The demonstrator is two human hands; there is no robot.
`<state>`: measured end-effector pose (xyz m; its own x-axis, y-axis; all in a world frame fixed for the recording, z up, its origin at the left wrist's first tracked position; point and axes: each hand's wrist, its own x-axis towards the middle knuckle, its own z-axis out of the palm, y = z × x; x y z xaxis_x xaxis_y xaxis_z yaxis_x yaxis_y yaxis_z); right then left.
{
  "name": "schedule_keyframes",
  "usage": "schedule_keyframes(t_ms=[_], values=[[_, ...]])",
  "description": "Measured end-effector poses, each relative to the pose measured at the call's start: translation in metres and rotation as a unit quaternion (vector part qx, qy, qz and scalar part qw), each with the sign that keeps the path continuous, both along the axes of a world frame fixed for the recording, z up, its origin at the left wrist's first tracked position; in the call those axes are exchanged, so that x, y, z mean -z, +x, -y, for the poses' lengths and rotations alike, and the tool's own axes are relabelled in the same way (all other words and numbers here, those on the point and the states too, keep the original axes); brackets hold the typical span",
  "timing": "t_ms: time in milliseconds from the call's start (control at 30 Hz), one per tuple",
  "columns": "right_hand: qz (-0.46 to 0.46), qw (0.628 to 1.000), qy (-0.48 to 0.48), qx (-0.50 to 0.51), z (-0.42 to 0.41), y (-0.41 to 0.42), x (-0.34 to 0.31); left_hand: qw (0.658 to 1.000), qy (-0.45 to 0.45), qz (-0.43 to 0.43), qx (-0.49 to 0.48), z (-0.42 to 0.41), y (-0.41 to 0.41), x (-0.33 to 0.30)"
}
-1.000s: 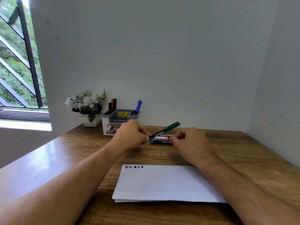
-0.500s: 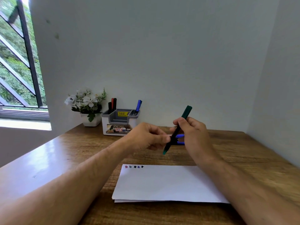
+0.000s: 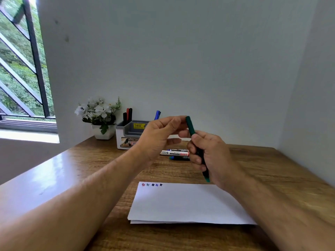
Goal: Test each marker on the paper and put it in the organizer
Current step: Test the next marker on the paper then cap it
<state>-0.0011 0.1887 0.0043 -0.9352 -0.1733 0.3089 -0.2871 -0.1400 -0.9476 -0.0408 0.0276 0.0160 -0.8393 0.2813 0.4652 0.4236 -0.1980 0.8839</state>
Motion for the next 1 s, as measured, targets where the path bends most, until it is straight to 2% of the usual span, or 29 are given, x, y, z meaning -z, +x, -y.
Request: schedule_keyframes(t_ms=[167, 500, 667, 833, 1000], values=[[0.025, 0.997, 0.072, 0.001, 0.004, 0.003, 0.002, 0.997, 0.047, 0.035, 0.047, 0.002, 0.000, -0.001], [0.038, 0.991, 0.118, 0.045, 0.009, 0.004, -0.002, 0.996, 0.070, 0.037, 0.048, 0.005, -0.004, 0.000], [0.034, 0.991, 0.117, 0.055, 0.009, 0.005, -0.001, 0.994, 0.096, 0.032, 0.050, 0.006, -0.006, -0.003], [0.033, 0.990, 0.126, 0.045, 0.005, 0.004, 0.004, 0.989, 0.143, 0.043, 0.002, 0.012, -0.013, -0.006], [0.032, 0.994, 0.093, 0.057, 0.004, 0.002, 0.006, 0.991, 0.105, 0.073, -0.026, 0.018, -0.017, -0.003]])
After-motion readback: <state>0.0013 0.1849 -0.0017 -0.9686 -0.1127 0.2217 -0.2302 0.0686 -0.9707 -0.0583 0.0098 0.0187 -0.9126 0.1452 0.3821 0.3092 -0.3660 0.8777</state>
